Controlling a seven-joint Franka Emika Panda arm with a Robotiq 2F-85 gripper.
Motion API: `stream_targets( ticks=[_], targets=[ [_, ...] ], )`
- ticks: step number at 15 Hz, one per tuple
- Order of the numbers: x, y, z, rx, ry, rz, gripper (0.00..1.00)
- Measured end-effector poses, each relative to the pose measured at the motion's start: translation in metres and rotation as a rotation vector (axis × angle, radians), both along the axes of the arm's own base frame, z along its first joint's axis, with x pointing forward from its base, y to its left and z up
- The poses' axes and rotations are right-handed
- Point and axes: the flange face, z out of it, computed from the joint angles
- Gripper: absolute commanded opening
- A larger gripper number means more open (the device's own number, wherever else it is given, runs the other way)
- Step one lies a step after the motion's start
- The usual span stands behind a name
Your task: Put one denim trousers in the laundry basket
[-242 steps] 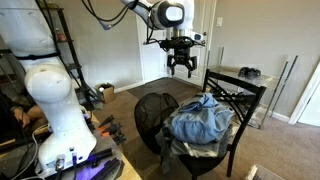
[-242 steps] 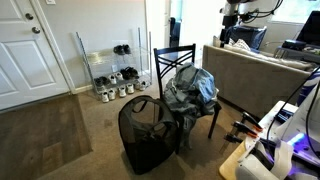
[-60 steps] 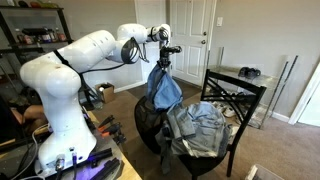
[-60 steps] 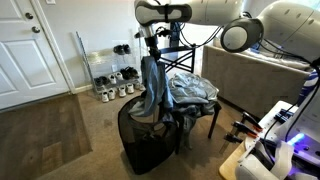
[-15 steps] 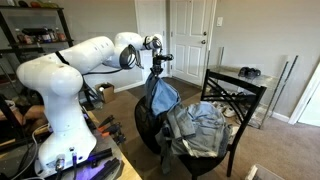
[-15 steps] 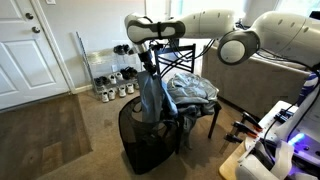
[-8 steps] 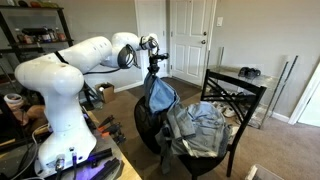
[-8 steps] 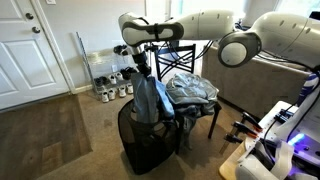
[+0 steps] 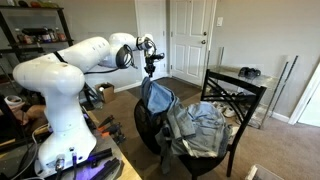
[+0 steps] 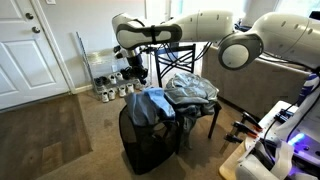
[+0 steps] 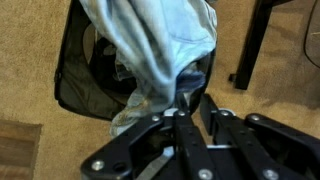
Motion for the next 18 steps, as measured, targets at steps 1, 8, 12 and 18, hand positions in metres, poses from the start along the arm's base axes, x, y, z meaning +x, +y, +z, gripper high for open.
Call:
stream_targets(
  ticks=[1,8,12,18],
  targets=[
    [0.000,-0.001,0.000,0.001,0.001,0.004,0.58],
    [0.004,-0.007,0.000,0.002,0.001,-0.001,0.99],
    [0.005,-0.010,-0.001,0.004,0.003,-0.006,1.00],
    [0.005,-0.009,-0.010,0.017,0.010,-0.008,1.00]
  ],
)
